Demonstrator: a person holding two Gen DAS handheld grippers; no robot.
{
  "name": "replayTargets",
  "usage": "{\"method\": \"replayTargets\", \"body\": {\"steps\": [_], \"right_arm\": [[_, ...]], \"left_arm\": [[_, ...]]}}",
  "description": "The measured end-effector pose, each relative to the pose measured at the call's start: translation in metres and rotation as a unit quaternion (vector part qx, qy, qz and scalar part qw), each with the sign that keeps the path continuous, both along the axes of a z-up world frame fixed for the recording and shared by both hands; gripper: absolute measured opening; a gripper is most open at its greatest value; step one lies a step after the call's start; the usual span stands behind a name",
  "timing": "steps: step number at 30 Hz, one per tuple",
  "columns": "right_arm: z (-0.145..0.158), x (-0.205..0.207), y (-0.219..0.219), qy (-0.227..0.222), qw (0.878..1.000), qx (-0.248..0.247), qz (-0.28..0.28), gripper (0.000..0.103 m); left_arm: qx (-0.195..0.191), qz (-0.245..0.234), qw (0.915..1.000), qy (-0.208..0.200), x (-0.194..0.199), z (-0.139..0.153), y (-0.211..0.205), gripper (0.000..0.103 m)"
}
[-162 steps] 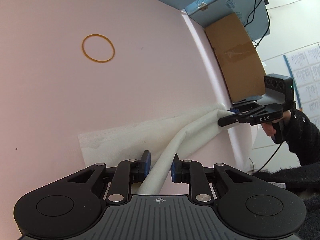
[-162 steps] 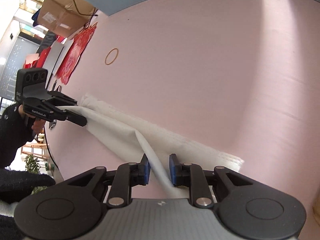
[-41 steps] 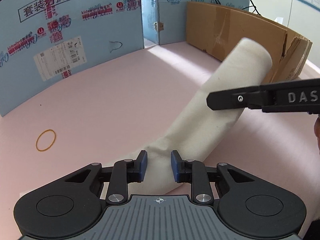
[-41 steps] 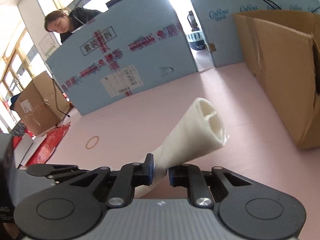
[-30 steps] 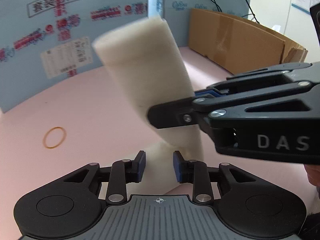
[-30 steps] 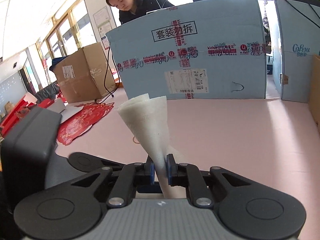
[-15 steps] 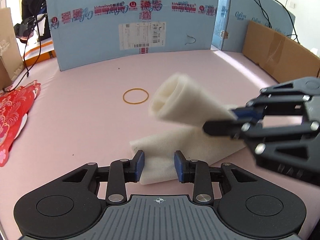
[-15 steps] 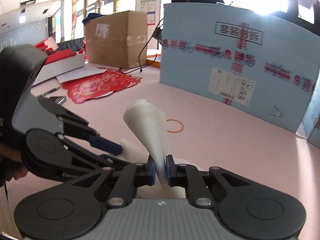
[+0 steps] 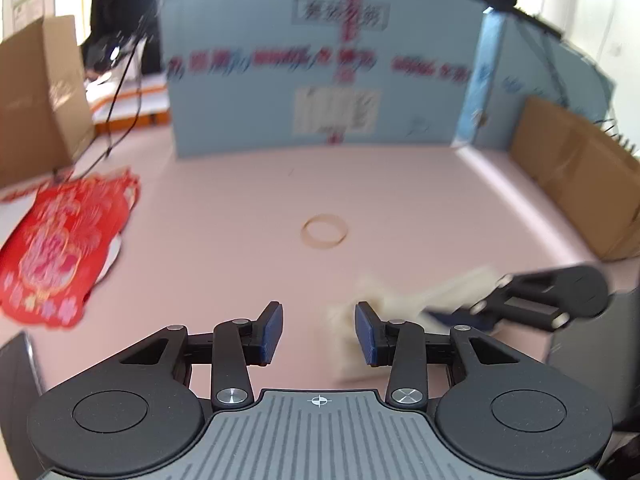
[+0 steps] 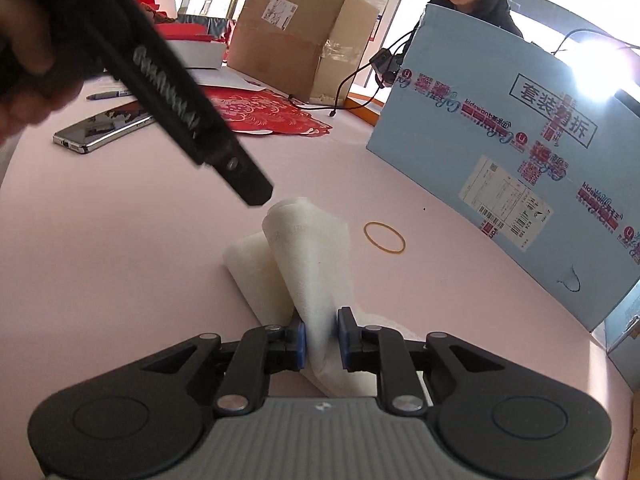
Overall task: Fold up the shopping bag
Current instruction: 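Lift the rolled bag end with the right gripper while the left gripper holds the other end, then hold the folded white bag on the table with the left gripper while the right gripper releases it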
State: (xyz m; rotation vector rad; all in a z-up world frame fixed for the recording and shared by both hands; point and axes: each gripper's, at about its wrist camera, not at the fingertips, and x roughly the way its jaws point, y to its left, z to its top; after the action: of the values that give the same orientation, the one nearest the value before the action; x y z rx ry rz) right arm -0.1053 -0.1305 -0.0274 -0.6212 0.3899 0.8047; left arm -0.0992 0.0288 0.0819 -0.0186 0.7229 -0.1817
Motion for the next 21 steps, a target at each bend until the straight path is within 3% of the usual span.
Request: {"method": "replayTargets", "body": {"steps": [2, 4, 6, 9, 12, 15, 17, 19, 21], "right_arm": [[-0.001, -0.003, 0.001, -0.006, 1.0, -0.004, -0.001, 0.02], [-0.001, -0.005, 0.001, -0.006, 1.0, -0.004, -0.002, 0.021], [0.002, -0.006, -0.002, 0.002, 1.0, -0.003, 0.004, 0.027], [0.009, -0.009, -0.014, 0.027, 1.0, -0.001, 0.003, 0.05], [0.023, -0.011, -0.043, 0.06, 0.997, 0.044, -0.028, 0.054], [0.037, 0.001, -0.074, 0.109, 0.983, 0.107, -0.107, 0.057], [0.039, 0.024, -0.093, 0.168, 0.961, 0.147, -0.161, 0.058], [0.025, 0.055, -0.113, 0.277, 0.912, 0.212, -0.213, 0.057], [0.007, 0.083, -0.13, 0.375, 0.851, 0.277, -0.243, 0.056]], "left_arm": [[0.004, -0.031, 0.9995, 0.0, 0.01, -0.004, -0.016, 0.038], [0.052, -0.037, 0.9977, 0.022, 0.023, -0.025, -0.026, 0.038], [0.071, -0.037, 0.9963, 0.032, 0.027, -0.037, -0.027, 0.04], [0.079, -0.039, 0.9953, 0.039, 0.028, -0.048, -0.023, 0.048], [0.086, -0.042, 0.9947, 0.035, 0.028, -0.052, -0.023, 0.052], [0.076, -0.036, 0.9957, 0.039, 0.03, -0.054, -0.019, 0.059], [0.068, -0.031, 0.9963, 0.041, 0.03, -0.055, -0.017, 0.06], [0.069, -0.03, 0.9963, 0.041, 0.029, -0.056, -0.017, 0.06], [0.07, -0.03, 0.9963, 0.041, 0.028, -0.057, -0.016, 0.06]]}}
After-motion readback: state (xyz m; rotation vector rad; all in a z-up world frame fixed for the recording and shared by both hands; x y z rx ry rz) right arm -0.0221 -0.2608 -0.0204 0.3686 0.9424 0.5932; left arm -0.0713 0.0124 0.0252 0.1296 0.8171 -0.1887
